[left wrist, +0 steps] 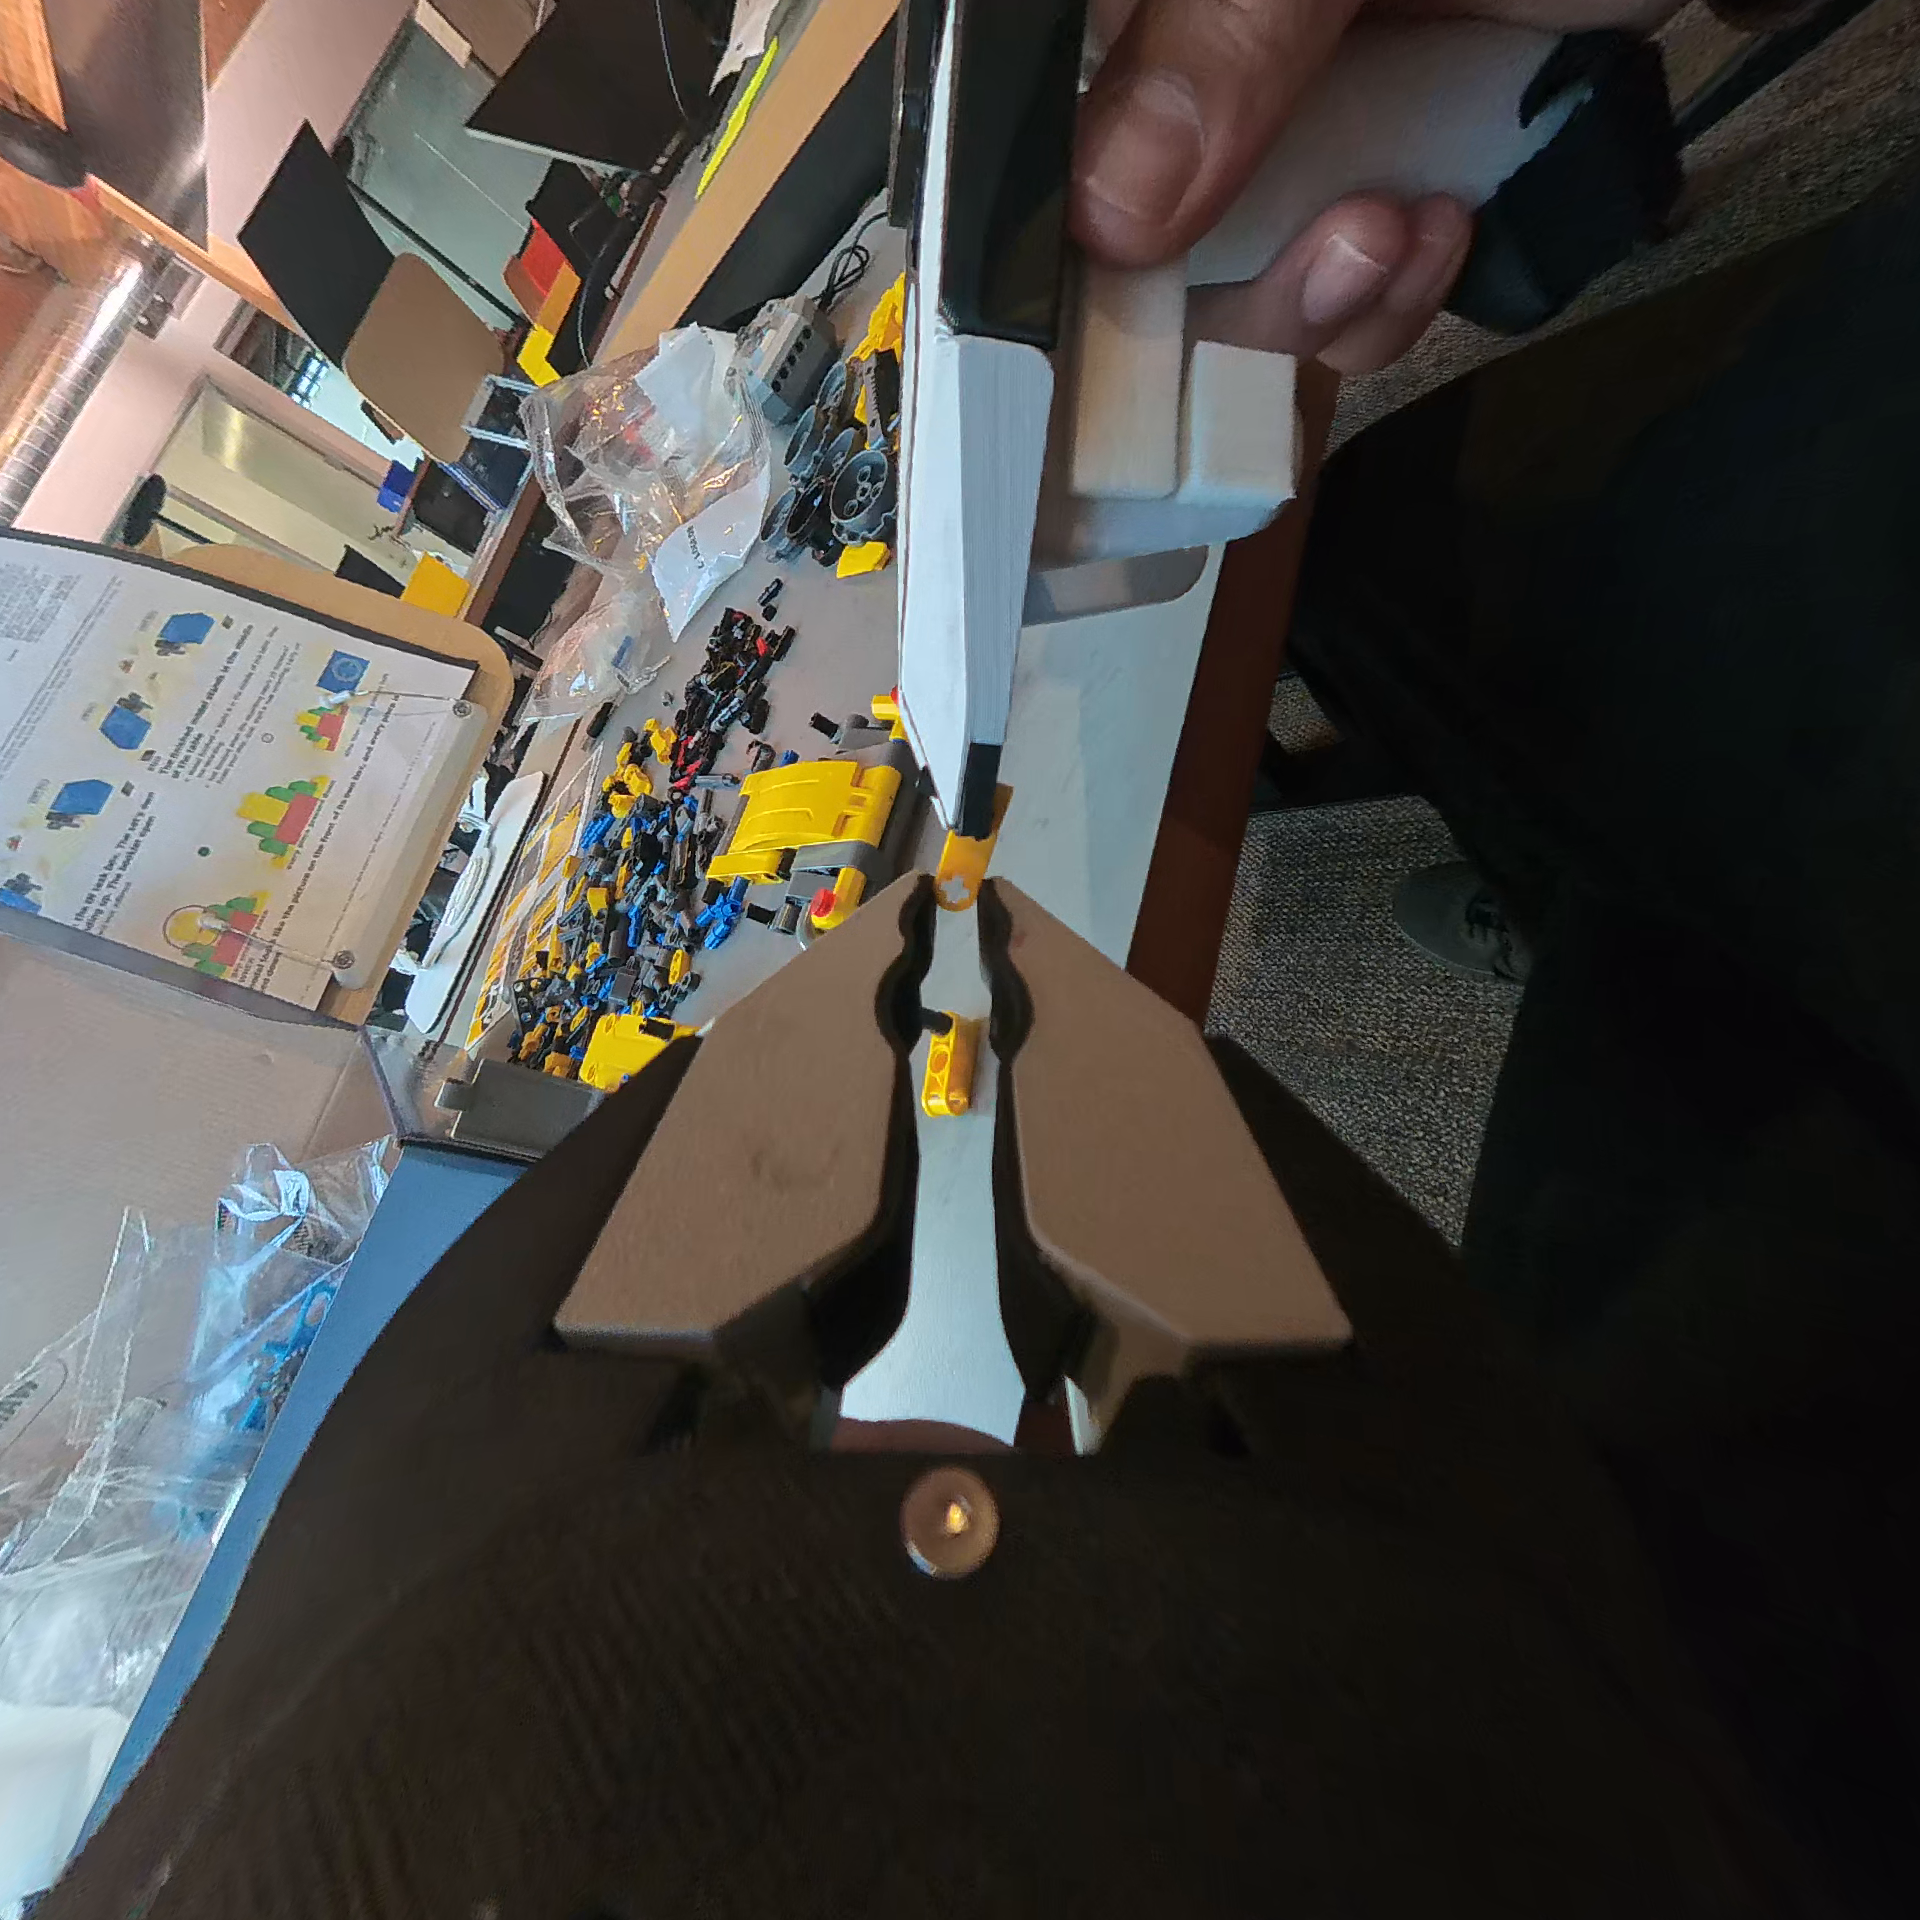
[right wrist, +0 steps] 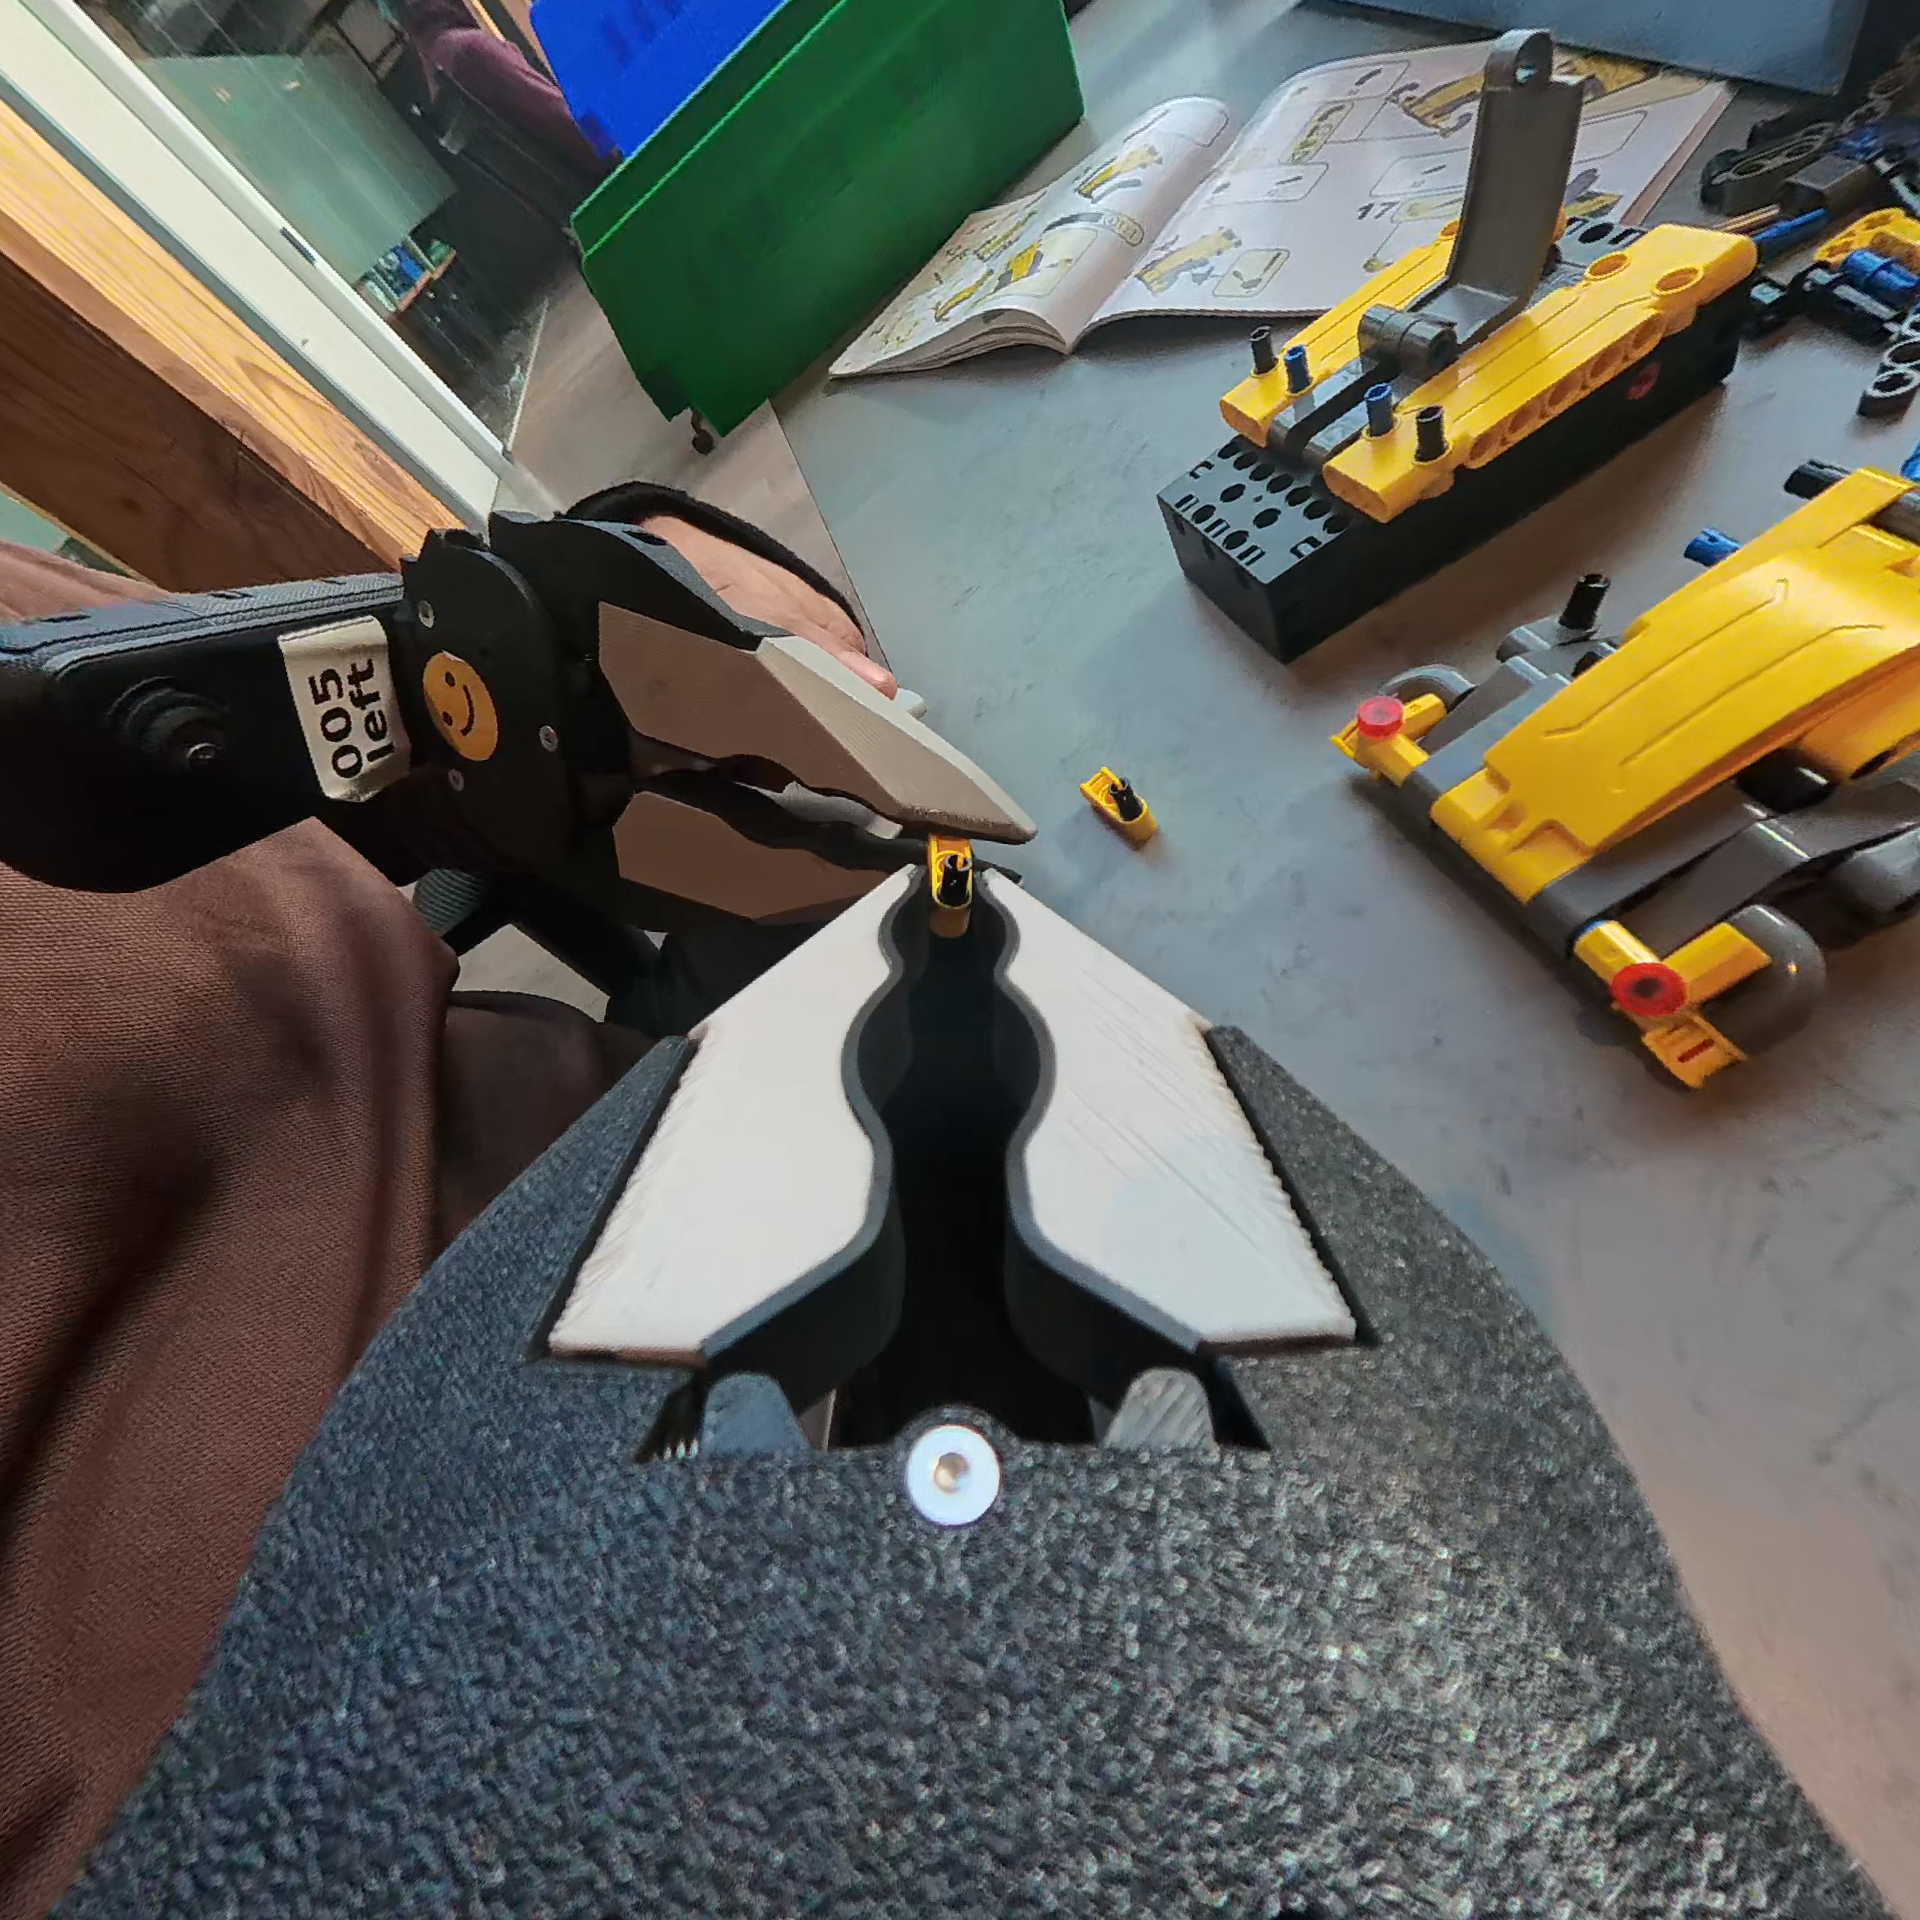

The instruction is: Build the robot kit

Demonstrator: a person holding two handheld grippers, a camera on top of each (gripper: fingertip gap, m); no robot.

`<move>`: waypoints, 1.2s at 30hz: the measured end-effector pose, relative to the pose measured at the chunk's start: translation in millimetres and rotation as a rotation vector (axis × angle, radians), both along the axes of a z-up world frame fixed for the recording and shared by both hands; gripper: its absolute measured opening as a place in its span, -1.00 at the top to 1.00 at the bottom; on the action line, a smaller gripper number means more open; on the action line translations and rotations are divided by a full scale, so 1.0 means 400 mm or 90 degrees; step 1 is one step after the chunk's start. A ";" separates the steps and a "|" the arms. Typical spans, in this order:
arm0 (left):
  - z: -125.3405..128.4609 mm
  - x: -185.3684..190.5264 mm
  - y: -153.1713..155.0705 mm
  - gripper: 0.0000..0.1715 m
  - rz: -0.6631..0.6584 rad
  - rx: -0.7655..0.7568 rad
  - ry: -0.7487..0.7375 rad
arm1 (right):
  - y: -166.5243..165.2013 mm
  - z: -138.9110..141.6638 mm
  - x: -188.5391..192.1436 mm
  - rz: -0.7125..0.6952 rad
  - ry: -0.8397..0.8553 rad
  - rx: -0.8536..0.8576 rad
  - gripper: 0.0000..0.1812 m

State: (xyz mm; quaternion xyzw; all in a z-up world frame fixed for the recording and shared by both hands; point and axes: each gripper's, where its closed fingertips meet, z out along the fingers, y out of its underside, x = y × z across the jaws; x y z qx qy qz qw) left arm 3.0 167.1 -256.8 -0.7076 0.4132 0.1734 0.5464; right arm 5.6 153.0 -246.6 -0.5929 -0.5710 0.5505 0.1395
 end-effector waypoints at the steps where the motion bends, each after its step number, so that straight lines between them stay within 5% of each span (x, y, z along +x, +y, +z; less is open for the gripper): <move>1: -0.001 -0.001 0.000 0.94 0.000 -0.001 -0.004 | 0.000 -0.001 -0.001 0.001 0.000 -0.002 0.95; 24: -0.001 -0.026 0.010 0.94 0.007 -0.029 -0.087 | 0.064 0.013 -0.003 -0.041 0.010 -0.009 0.92; 29: -0.006 -0.021 0.009 0.94 0.001 -0.032 -0.089 | 0.173 0.060 -0.036 -0.078 -0.014 0.148 1.00; 36: -0.009 -0.021 0.008 0.94 0.005 -0.028 -0.079 | 0.239 0.002 -0.174 0.071 -0.232 0.452 1.00</move>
